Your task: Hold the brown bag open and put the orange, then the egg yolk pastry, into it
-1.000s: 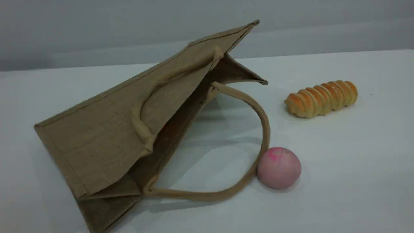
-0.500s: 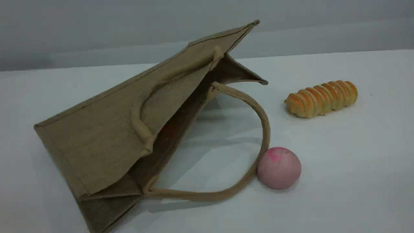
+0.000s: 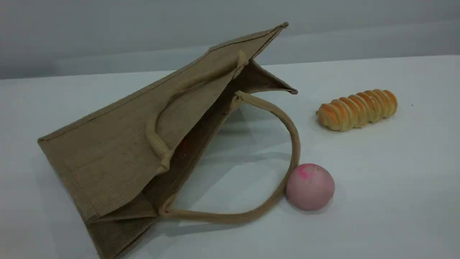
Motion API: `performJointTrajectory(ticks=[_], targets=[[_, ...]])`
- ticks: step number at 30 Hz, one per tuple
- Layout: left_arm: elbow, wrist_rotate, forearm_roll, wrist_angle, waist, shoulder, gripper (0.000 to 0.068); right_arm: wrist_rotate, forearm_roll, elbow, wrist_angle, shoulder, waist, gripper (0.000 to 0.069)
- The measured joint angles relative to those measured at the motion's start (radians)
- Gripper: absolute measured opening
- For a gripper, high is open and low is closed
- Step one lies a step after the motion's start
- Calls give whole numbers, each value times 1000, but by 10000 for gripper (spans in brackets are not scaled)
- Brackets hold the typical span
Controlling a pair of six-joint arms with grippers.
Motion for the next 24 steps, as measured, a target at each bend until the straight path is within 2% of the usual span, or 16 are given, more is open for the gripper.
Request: performJointTrajectory(ticks=[2, 8, 17, 24], targets=[[0, 0, 0, 1, 24, -32, 577, 0, 0, 0, 2, -12, -23, 580], [0, 1, 0, 4, 25, -125, 577, 0, 0, 0, 2, -11, -44, 580], [0, 1, 0, 2, -24, -169, 577, 0, 0, 0, 2, -11, -42, 580], [0, 1, 0, 4, -25, -180, 577, 0, 0, 0, 1, -11, -42, 580]])
